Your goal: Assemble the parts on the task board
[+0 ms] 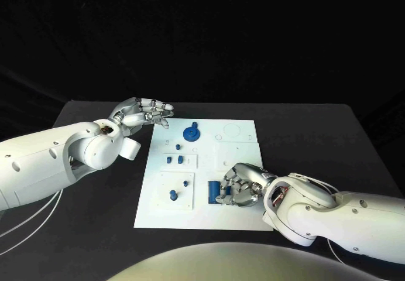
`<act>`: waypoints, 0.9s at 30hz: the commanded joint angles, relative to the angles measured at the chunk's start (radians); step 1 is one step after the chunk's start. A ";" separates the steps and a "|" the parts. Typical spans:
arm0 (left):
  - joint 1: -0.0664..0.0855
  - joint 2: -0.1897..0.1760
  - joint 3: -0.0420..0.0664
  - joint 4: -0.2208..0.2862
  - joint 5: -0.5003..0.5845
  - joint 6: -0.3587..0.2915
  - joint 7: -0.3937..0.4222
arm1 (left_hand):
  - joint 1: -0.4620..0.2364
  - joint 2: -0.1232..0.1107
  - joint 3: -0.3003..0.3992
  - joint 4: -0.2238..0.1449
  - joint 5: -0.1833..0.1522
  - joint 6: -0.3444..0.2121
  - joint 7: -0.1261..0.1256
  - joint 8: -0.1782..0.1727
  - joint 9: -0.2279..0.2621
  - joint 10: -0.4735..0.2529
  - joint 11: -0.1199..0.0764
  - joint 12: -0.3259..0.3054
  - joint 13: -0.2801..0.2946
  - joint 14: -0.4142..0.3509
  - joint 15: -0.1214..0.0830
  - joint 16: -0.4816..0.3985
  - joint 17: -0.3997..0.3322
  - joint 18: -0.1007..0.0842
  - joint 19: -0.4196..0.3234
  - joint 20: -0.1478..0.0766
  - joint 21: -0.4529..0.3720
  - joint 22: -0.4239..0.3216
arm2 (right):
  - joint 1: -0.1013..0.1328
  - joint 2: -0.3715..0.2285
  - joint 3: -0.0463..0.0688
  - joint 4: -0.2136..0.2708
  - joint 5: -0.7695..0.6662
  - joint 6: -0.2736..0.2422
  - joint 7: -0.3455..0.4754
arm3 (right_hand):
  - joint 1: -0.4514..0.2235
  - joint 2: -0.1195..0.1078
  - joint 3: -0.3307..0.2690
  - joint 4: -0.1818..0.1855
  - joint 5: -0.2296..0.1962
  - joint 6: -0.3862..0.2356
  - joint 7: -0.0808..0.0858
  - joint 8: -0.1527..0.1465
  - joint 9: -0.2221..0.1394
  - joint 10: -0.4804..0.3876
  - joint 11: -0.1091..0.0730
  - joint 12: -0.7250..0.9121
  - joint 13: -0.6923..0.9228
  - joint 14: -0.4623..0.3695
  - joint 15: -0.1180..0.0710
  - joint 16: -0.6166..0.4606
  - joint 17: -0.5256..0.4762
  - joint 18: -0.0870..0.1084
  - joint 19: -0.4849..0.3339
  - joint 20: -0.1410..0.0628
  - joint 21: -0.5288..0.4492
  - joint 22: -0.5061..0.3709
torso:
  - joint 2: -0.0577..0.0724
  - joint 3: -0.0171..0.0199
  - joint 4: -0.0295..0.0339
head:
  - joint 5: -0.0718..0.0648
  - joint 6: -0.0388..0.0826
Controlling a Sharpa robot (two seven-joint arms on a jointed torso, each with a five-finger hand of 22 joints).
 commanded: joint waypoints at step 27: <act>0.000 -0.001 0.001 0.004 -0.003 0.016 0.008 | -0.003 0.003 -0.003 0.000 0.002 -0.007 0.016 -0.001 -0.001 -0.010 0.000 0.005 0.001 -0.004 0.000 -0.002 -0.001 0.011 0.008 0.001 -0.005 -0.001 | -0.003 0.006 0.000 -0.005 -0.113 -0.019 -0.056 | 0.025 0.003 0.010 -0.014 -0.001 0.008 -0.004 0.008 -0.001 0.091 -0.010 0.012 0.238 0.101 -0.013 0.008 0.244 -0.008 0.036 -0.012 0.016 0.204 | 0.000 0.0001 -0.0006 | -0.001 0.000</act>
